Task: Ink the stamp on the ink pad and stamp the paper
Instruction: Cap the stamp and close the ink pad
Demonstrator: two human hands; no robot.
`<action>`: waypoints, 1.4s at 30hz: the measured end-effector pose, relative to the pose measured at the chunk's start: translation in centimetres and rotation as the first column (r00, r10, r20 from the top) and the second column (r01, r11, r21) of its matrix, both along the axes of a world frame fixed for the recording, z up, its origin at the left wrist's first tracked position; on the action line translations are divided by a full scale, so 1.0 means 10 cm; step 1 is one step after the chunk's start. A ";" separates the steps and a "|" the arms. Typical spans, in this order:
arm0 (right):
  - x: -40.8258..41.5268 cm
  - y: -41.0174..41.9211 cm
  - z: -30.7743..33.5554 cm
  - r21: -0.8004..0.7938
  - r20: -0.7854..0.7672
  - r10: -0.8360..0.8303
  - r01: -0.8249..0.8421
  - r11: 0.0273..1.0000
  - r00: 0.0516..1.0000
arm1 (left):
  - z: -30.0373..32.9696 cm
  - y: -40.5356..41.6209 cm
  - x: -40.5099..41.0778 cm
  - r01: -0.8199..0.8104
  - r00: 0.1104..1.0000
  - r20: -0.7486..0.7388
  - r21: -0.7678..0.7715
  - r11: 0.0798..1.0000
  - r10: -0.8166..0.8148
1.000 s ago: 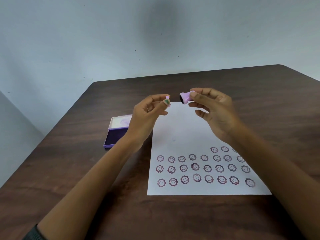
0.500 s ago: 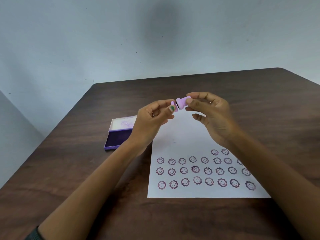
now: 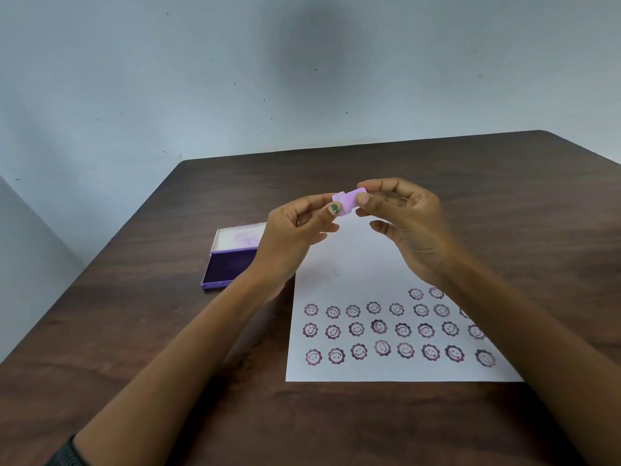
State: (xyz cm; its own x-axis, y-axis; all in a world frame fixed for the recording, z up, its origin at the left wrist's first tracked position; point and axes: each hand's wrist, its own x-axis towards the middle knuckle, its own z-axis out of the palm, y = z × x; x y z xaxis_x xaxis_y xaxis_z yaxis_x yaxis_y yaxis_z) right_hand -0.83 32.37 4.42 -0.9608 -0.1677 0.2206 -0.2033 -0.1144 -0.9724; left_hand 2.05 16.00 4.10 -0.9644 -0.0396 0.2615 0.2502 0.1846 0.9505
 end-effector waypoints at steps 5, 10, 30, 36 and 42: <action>-0.01 0.01 0.00 0.002 -0.014 0.012 -0.012 1.000 1.000 | 0.00 -0.01 0.00 -0.005 1.000 0.008 0.001 1.000 0.005; -0.01 0.01 -0.02 0.002 -0.049 0.028 -0.028 1.000 0.998 | 0.00 -0.02 -0.01 -0.012 1.000 0.024 0.002 1.000 0.012; -0.01 -0.03 -0.05 0.032 -0.111 -0.027 0.031 0.999 0.993 | -0.07 -0.02 -0.05 -0.036 0.994 -0.100 -0.004 0.999 0.036; 0.01 -0.06 -0.08 0.040 -0.093 -0.006 0.009 0.999 0.996 | -0.07 -0.11 -0.07 -0.016 0.988 -0.148 -0.358 0.934 -0.040; -0.01 -0.08 -0.15 0.117 -0.071 -0.017 0.025 0.993 0.997 | 0.07 -0.64 -0.10 -0.068 0.995 -0.096 -0.667 0.742 0.006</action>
